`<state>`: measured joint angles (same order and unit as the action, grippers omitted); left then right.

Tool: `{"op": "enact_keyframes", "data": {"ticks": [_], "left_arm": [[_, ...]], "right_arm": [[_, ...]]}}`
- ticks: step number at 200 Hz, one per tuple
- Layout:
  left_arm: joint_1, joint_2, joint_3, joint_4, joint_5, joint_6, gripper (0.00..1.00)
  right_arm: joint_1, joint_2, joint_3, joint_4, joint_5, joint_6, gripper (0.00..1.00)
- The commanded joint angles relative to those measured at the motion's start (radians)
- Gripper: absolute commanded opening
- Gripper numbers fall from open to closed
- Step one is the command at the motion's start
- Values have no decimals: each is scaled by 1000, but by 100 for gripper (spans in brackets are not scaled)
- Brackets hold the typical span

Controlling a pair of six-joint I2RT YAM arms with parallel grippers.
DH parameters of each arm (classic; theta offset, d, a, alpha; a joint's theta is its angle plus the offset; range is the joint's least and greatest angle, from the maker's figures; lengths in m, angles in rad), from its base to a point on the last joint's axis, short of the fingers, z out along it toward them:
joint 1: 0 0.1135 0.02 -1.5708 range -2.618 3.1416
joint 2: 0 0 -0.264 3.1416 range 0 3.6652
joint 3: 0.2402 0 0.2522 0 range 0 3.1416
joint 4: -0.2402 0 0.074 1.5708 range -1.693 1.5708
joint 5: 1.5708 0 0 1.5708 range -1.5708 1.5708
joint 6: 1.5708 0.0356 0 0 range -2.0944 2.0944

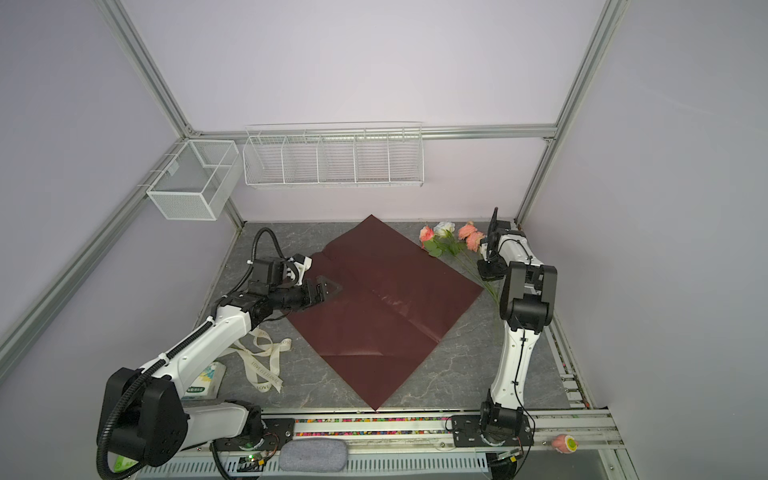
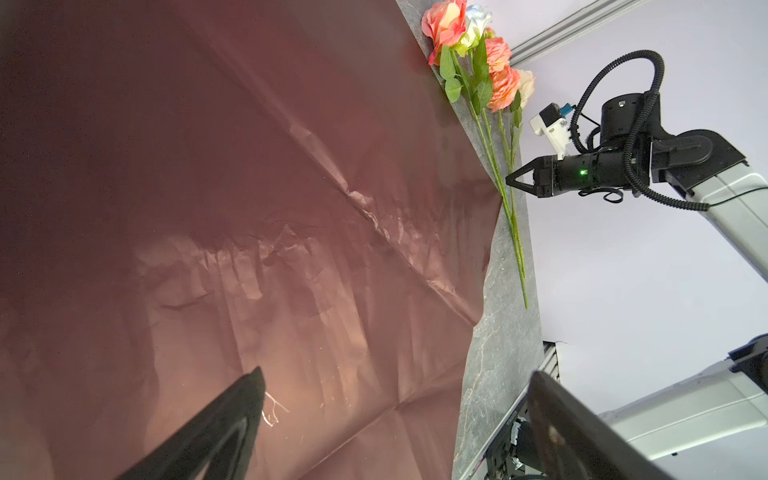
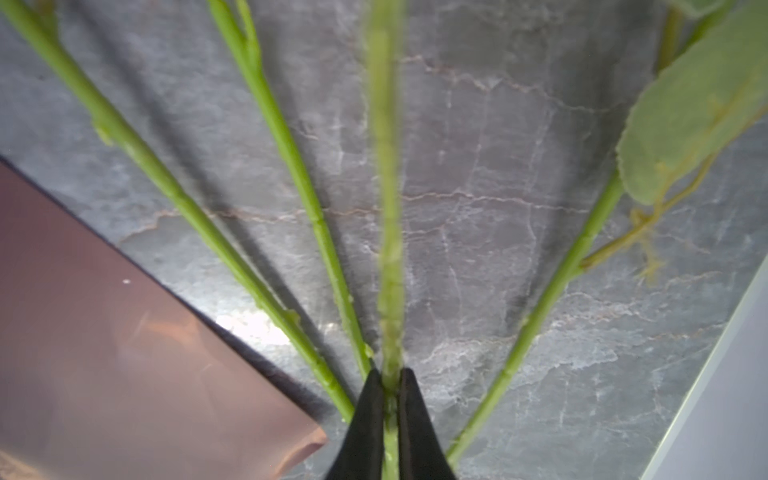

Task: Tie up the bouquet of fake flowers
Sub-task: 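Move the right gripper to the flower stems and grasp one stem, lifting it, then lay the pink flower on the red paper with the right gripper, stem toward robot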

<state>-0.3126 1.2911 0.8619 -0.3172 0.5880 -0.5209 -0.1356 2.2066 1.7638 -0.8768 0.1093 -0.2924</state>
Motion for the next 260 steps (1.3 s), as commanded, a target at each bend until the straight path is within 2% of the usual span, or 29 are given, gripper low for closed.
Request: {"op": "enact_keyframes", "data": {"ticks": [1, 22, 43, 71, 103, 128, 147, 166, 176, 192, 225, 260], "left_arm": [[-2, -23, 16, -54, -22, 41, 98], [-3, -40, -3, -35, -14, 28, 98], [-2, -67, -21, -25, -13, 19, 98], [-2, -117, -52, -27, -24, 19, 99], [-3, -182, -97, -39, -55, 18, 100], [-3, -231, -125, -83, -151, 18, 100], [-1, -269, -147, -108, -271, -11, 99], [9, -306, -166, -136, -386, -45, 99], [24, -320, -160, -173, -419, -49, 99], [50, -347, -156, -221, -453, -57, 99], [103, -414, -179, -265, -424, -43, 99], [107, -467, -190, -311, -436, -46, 99]], "right_arm": [[24, -64, 12, -27, -4, -60, 7], [52, -126, 0, -25, 12, -86, 7], [67, -184, 5, -47, -10, -51, 6], [67, -278, -43, -51, -136, 57, 7], [65, -401, -150, -46, -345, 250, 7], [98, -550, -353, 144, -460, 482, 6], [176, -581, -458, 293, -557, 688, 7], [323, -570, -492, 378, -496, 804, 7], [420, -559, -500, 434, -420, 868, 7], [528, -504, -481, 528, -375, 949, 7], [697, -271, -252, 475, -259, 1016, 7], [787, -76, -66, 448, -213, 1059, 7]]}}
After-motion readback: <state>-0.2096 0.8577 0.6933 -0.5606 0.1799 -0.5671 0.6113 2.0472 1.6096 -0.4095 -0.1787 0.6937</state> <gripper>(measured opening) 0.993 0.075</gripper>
